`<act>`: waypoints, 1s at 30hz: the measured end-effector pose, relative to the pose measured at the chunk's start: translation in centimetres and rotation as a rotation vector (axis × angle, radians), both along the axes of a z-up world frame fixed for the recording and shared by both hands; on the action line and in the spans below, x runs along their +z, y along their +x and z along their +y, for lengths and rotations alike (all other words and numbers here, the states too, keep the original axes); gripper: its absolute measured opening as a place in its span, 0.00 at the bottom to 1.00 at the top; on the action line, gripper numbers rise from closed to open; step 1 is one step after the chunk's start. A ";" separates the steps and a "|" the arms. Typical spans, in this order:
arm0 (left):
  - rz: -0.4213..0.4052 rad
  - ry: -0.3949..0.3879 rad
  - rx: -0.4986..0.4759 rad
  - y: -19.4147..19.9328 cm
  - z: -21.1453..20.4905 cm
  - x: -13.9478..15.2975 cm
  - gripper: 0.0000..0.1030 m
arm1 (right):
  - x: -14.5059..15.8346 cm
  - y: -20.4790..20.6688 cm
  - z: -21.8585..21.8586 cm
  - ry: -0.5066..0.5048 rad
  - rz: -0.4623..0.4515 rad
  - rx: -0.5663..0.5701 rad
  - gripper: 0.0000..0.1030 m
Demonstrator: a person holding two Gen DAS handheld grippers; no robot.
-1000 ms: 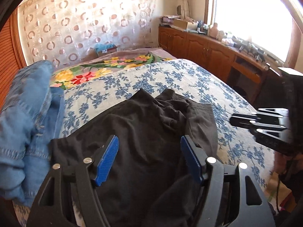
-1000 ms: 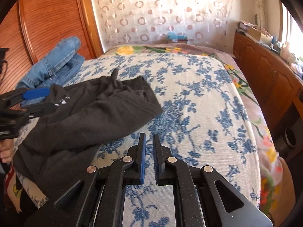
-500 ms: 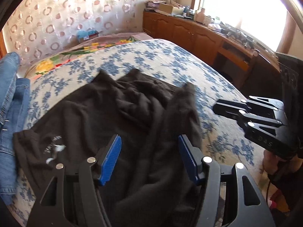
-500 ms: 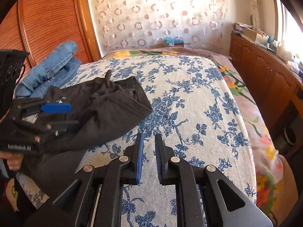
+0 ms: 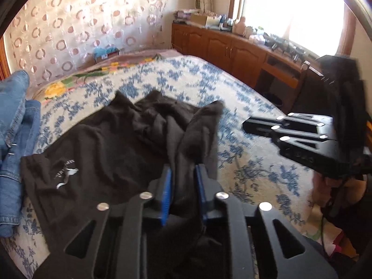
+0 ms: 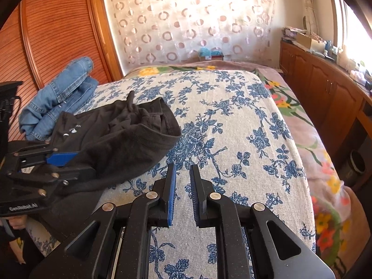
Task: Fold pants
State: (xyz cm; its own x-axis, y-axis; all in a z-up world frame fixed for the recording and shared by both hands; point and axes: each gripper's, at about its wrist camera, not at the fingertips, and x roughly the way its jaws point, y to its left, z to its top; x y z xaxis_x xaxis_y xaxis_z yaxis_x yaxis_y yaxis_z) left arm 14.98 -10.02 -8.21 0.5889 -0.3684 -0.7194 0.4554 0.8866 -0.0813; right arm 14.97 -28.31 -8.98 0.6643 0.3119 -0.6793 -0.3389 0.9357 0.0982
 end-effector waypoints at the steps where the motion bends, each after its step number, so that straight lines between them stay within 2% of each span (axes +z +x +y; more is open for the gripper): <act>1: -0.015 -0.009 0.000 -0.4 0.1 0.5 0.14 | 0.0 0.0 0.0 0.000 -0.001 -0.002 0.10; 3: -0.027 -0.038 -0.009 -1.2 0.3 1.4 0.14 | 0.0 0.0 0.0 0.001 -0.002 -0.004 0.10; 6: 0.033 -0.092 -0.047 -1.4 0.2 1.7 0.18 | 0.0 0.0 0.0 0.001 -0.001 -0.004 0.10; 9: 0.041 -0.072 -0.049 -1.3 -0.1 1.4 0.19 | 0.0 0.0 -0.1 0.002 0.000 -0.005 0.10; 13: 0.090 -0.083 -0.079 -1.1 -0.6 0.6 0.19 | 0.0 0.0 -0.2 0.008 -0.002 -0.008 0.10; 19: 0.099 -0.072 -0.100 -1.9 -0.8 0.1 0.22 | 0.0 0.0 -0.3 0.012 -0.003 -0.010 0.10; 22: 0.080 -0.051 -0.070 -1.9 -0.4 0.1 0.29 | 0.3 -0.2 -0.3 0.008 -0.015 -0.011 0.10; 25: 0.050 -0.034 -0.045 -2.0 0.2 0.3 0.42 | 1.1 -0.3 0.2 0.013 -0.031 0.014 0.14; 28: 0.011 -0.005 -0.019 -2.0 0.6 0.4 0.50 | 1.9 0.0 1.0 0.020 -0.030 0.045 0.25; 29: 0.000 -0.002 -0.008 -2.0 0.8 0.5 0.62 | 2.1 0.1 1.4 0.017 -0.033 0.057 0.31; 30: -0.012 -0.004 0.000 -2.0 1.0 0.6 0.65 | 2.3 0.2 1.8 0.012 -0.039 0.071 0.35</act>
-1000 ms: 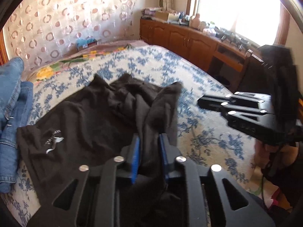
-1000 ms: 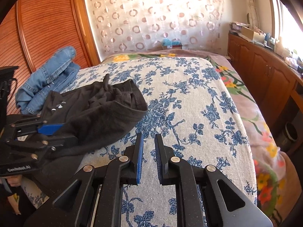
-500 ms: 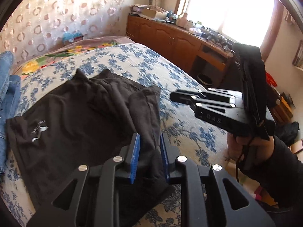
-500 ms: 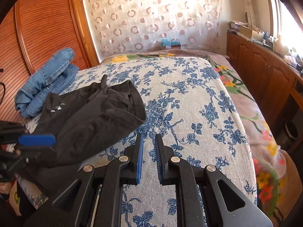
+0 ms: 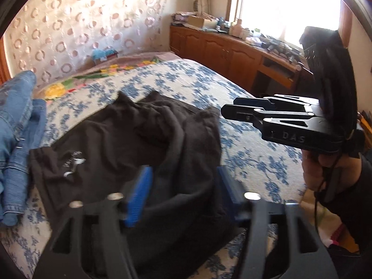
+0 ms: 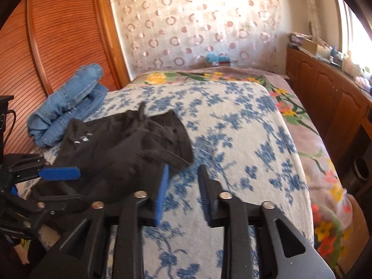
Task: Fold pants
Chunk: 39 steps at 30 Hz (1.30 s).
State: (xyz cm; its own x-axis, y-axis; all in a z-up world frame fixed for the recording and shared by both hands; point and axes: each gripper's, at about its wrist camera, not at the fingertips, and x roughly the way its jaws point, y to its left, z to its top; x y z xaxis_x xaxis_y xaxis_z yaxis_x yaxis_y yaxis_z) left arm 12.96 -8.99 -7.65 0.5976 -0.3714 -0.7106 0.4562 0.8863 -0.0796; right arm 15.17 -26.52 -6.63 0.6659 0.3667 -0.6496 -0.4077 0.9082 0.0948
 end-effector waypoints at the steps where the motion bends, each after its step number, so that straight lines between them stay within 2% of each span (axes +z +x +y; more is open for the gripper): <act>1: -0.007 -0.002 0.006 0.0 0.2 0.0 0.65 | 0.2 0.2 0.4 -0.005 -0.005 0.011 0.36; 3: -0.008 -0.003 0.016 0.1 0.6 0.0 0.65 | 0.5 0.9 1.2 -0.005 0.004 0.040 0.42; 12: -0.015 0.015 0.097 0.4 2.8 0.0 0.65 | -1.4 3.6 3.7 -0.078 0.138 0.155 0.44; 13: -0.014 0.015 0.100 0.5 3.0 0.0 0.65 | -1.6 3.5 3.6 -0.089 0.144 0.157 0.41; 15: -0.014 0.013 0.107 0.5 3.2 0.1 0.65 | -1.7 3.3 3.1 -0.086 0.154 0.165 0.15; 16: -0.014 0.012 0.109 0.5 3.1 0.1 0.65 | -1.6 3.1 2.7 -0.080 0.156 0.168 0.09; 20: -0.022 0.001 0.089 0.4 2.4 0.6 0.65 | -0.9 1.6 0.9 -0.056 0.117 0.169 0.02; 28: -0.039 -0.023 -0.008 0.9 -0.2 1.9 0.65 | -1.4 -1.3 -1.9 -0.058 0.089 0.130 0.03; 29: -0.037 -0.022 -0.020 1.2 -0.6 1.9 0.60 | -1.6 -1.4 -1.9 -0.065 0.091 0.129 0.03; 30: -0.032 -0.020 -0.031 1.4 -0.8 1.9 0.50 | -1.9 -1.5 -2.0 -0.078 0.093 0.121 0.04; 31: -0.022 -0.016 -0.041 1.7 -1.2 1.7 0.45 | -2.0 -1.6 -2.0 -0.081 0.096 0.115 0.04; 33: -0.006 -0.022 -0.068 2.1 -1.9 1.4 0.38 | -2.1 -1.7 -2.1 -0.074 0.093 0.105 0.13; 36: 0.014 -0.023 -0.113 2.3 -3.2 0.9 0.33 | -1.9 -1.9 -2.8 -0.055 0.081 0.089 0.15; 39: 0.043 0.011 -0.140 2.8 -4.6 0.0 0.33 | -1.5 -2.2 -3.5 -0.072 0.052 0.052 0.16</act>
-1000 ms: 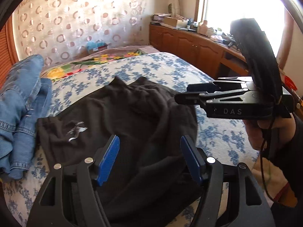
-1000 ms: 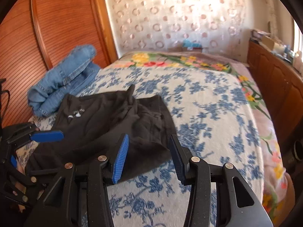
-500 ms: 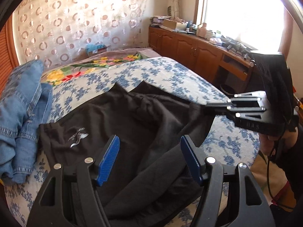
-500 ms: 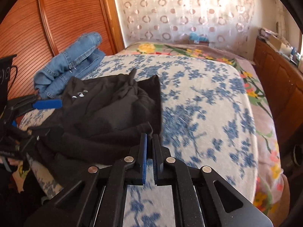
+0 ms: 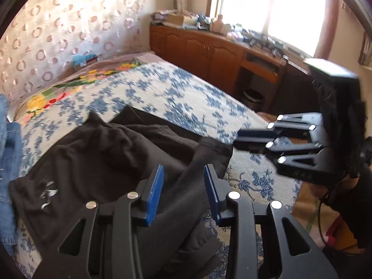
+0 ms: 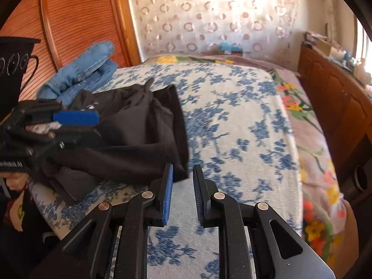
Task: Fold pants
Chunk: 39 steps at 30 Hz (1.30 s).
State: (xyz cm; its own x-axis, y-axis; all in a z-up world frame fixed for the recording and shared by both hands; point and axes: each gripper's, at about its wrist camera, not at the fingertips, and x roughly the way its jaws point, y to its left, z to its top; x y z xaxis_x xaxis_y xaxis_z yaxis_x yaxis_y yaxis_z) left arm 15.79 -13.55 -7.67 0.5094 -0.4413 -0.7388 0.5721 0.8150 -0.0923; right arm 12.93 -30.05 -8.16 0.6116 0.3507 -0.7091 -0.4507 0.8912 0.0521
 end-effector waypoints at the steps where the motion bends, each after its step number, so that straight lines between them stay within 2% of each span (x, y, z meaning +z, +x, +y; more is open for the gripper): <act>1: 0.011 0.017 -0.005 0.2 -0.4 -0.4 0.33 | 0.1 -0.2 -0.3 -0.004 -0.007 -0.011 0.16; 5: 0.045 0.088 0.015 1.1 -1.4 -2.1 0.35 | 0.2 -0.8 -1.2 -0.002 -0.014 -0.027 0.16; 10: 0.046 0.081 -0.012 0.8 -1.9 -2.6 0.34 | 0.4 -1.1 -1.8 0.003 -0.023 -0.039 0.16; 14: 0.029 0.081 -0.033 -0.1 -2.3 -2.3 0.05 | 0.6 -1.1 -2.1 0.017 -0.030 -0.051 0.16; 17: -0.037 0.032 -0.004 -0.8 -1.3 -0.4 0.01 | 0.7 -1.0 -2.1 0.025 -0.031 -0.054 0.16; 21: -0.134 -0.027 0.064 -1.4 1.3 3.7 0.00 | 0.8 -0.9 -1.4 0.030 -0.035 -0.046 0.16; 26: -0.291 -0.023 0.193 -1.5 6.3 8.8 0.00 | 1.6 -0.3 0.6 0.054 -0.052 -0.014 0.16; 28: -0.314 -0.015 0.241 -1.1 8.2 9.7 0.00 | 1.9 0.0 2.0 0.061 -0.057 0.006 0.16; 32: -0.367 0.053 0.373 0.1 12.7 9.9 0.00 | 2.0 0.5 4.6 0.067 -0.061 0.046 0.16; 34: -0.354 0.098 0.449 1.2 14.9 9.0 0.02 | 1.9 0.8 5.8 0.069 -0.054 0.066 0.16; 35: -0.318 0.104 0.479 1.8 16.1 8.2 0.04 | 1.8 0.8 6.3 0.068 -0.052 0.072 0.16; 37: -0.248 0.066 0.499 2.2 17.6 6.6 0.06 | 1.5 1.0 7.1 0.064 -0.044 0.086 0.16; 39: -0.211 0.053 0.494 2.3 18.4 5.1 0.14 | 1.2 1.0 7.9 0.058 -0.038 0.099 0.16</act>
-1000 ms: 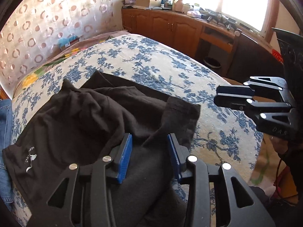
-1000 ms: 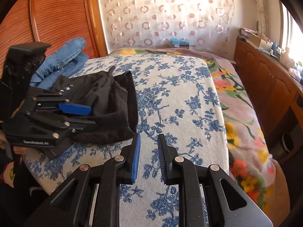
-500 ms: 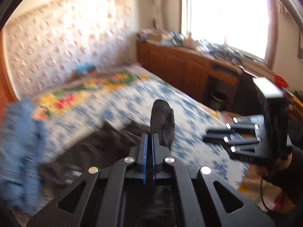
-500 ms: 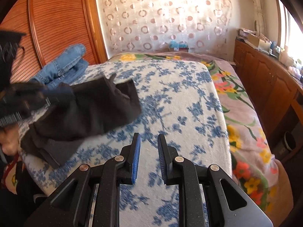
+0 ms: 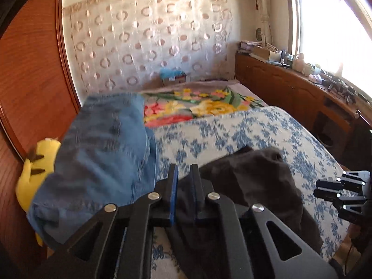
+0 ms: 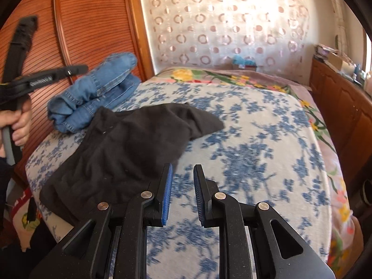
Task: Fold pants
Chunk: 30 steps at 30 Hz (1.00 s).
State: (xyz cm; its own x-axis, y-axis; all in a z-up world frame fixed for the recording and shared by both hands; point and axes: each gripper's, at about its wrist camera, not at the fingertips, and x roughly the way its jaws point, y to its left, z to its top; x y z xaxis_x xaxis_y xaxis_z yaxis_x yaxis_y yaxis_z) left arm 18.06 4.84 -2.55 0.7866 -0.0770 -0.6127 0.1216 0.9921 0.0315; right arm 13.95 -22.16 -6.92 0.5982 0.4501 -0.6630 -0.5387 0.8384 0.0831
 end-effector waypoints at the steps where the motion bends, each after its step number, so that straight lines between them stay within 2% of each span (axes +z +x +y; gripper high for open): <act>1: 0.004 0.004 -0.003 -0.1 0.0 -0.5 0.17 | -0.1 0.0 0.4 -0.004 0.003 0.008 0.16; 3: 0.012 0.002 -0.019 -0.6 -0.3 -1.4 0.33 | -0.3 0.0 0.9 -0.012 0.008 0.015 0.16; 7: 0.024 -0.016 -0.036 -1.0 -0.6 -2.2 0.42 | -0.5 -0.2 2.0 -0.015 0.014 0.029 0.16; 9: 0.025 -0.039 -0.043 -1.0 -0.6 -2.3 0.60 | -0.5 -0.4 2.5 -0.012 0.015 0.041 0.18; 10: 0.022 -0.052 -0.046 -1.1 -0.5 -2.3 0.65 | -0.5 -0.4 3.0 -0.011 0.016 0.051 0.19; 12: 0.021 -0.066 -0.046 -1.5 -0.4 -2.4 0.65 | -0.5 -0.4 3.9 -0.018 0.017 0.061 0.25; 15: 0.013 -0.071 -0.035 -2.0 0.0 -2.5 0.65 | -0.4 -0.6 5.4 -0.018 0.017 0.085 0.27; 25: 0.014 -0.079 -0.008 -4.9 2.0 -3.1 0.65 | -1.0 -4.4 10.8 0.005 0.063 0.231 0.29; 30: 0.022 -0.084 0.005 -5.9 2.9 -3.7 0.65 | -1.7 -6.4 13.3 -0.014 0.077 0.305 0.29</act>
State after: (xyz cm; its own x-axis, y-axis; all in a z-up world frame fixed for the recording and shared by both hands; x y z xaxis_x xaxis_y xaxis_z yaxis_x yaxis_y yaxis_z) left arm 12.14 7.77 -6.21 0.7732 -0.1253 -0.6216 0.1167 0.9917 -0.0548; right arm 7.50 -8.83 -8.60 0.3850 0.5912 -0.7087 -0.7580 0.6406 0.1226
